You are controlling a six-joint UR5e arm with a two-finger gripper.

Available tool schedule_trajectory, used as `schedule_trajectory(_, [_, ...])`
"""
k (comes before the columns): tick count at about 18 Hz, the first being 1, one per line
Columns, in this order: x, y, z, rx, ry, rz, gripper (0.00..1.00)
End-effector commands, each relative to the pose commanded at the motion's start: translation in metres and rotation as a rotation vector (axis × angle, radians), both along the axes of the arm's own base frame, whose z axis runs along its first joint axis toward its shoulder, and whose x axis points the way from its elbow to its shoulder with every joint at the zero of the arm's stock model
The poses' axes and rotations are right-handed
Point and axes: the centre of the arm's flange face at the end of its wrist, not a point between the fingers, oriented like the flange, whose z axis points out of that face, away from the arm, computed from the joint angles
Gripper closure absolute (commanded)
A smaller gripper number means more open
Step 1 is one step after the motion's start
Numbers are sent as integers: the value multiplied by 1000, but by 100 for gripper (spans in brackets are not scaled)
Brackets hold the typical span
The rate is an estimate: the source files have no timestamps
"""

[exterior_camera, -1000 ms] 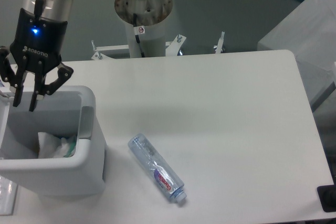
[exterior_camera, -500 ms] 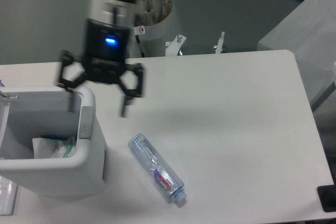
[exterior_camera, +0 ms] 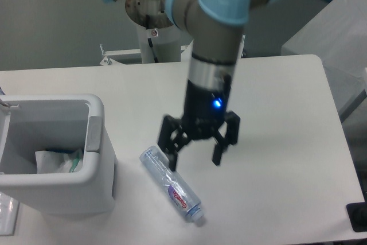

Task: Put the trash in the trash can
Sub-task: 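Move the open gripper to the cap end of the water bottle, then close the gripper on the bottle cap and tilt the bottle upright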

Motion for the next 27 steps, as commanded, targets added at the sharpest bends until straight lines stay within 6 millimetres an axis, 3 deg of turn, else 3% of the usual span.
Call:
schedule_trajectory(2, [-18,10,-25,-39,-3,21,0])
schedule_trajectory(10, [-17,28,-112,-160,-68,16,0])
schedule_trajectory(15, [-19,39,-154,-231,-77,41,0])
schedule_trajectory(19, [-12,49,-179,-283,-71,38,0])
schedule_trajectory(27, [-4,57,-203,-332,-68,31,4])
